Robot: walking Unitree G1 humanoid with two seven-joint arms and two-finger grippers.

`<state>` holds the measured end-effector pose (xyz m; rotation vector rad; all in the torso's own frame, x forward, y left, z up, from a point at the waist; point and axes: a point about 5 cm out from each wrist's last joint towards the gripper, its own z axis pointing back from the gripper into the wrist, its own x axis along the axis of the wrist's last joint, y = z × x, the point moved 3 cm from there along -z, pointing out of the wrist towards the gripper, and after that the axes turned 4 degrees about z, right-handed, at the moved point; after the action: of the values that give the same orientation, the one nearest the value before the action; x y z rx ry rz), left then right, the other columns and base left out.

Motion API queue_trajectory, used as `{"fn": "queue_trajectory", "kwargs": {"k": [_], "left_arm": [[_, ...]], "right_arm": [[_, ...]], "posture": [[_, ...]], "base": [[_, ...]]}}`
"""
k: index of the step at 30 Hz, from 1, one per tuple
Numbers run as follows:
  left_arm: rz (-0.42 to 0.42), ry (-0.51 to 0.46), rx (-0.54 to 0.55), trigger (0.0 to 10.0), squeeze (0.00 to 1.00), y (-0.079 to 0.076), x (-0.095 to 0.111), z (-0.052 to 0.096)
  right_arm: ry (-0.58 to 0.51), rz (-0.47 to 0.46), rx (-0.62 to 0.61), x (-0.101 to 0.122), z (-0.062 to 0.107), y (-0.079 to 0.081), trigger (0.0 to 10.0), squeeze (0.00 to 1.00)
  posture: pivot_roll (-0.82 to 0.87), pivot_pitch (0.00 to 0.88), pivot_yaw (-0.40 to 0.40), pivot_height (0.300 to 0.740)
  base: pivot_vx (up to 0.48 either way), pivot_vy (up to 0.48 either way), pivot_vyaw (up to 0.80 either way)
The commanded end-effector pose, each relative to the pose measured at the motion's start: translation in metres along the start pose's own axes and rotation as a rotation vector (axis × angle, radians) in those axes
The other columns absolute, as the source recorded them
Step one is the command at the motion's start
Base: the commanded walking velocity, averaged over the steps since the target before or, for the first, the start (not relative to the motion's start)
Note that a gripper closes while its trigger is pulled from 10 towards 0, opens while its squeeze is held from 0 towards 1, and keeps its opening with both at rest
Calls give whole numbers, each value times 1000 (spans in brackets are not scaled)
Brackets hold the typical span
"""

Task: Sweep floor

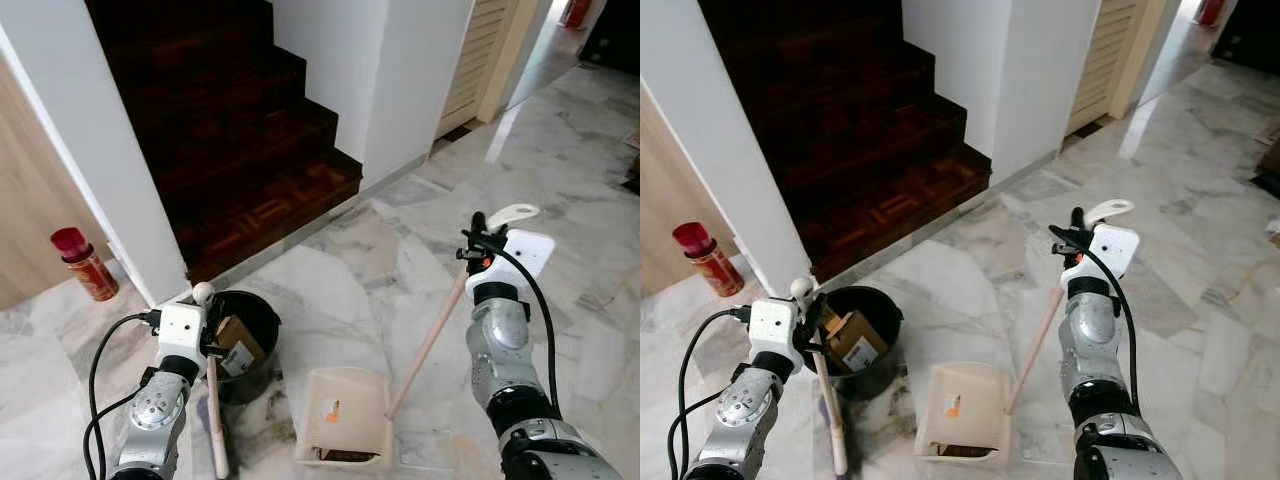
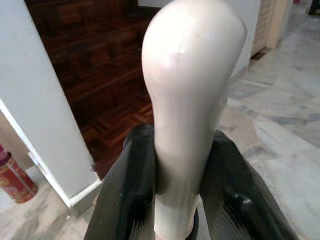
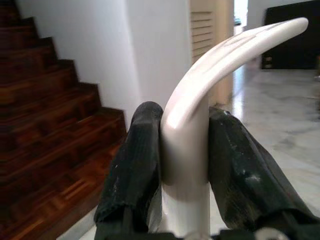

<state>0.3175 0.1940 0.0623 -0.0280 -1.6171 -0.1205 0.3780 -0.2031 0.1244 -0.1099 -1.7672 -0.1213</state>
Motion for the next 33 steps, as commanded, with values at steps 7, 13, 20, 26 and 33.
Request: {"fn": "queue_trajectory", "kwargs": {"k": [7, 13, 20, 26, 33], "left_arm": [[48, -20, -26, 10000, 0, -6, 6, -4], [48, -20, -42, 10000, 0, -7, 7, -5], [47, -28, -48, 10000, 0, -8, 9, -6], [52, -35, -49, 10000, 0, -9, 10, -6], [54, -38, -46, 10000, 0, -10, 11, -6]], "right_arm": [[43, -14, 86, -18, 12, 9, 10000, 0], [51, -17, 95, -21, 15, 10, 10000, 0], [11, -31, 115, -12, 9, 15, 10000, 0], [-18, -40, 121, -3, 3, 17, 10000, 0], [-35, -45, 127, 2, 0, 19, 10000, 0]], "posture": [[73, 54, -29, 740], [73, 45, -26, 740], [72, 38, -26, 740], [72, 42, -26, 740], [72, 53, -27, 740]], "base": [[0, 0, 0], [0, 0, 0], [0, 0, 0], [0, 0, 0], [-113, 0, 0]]}}
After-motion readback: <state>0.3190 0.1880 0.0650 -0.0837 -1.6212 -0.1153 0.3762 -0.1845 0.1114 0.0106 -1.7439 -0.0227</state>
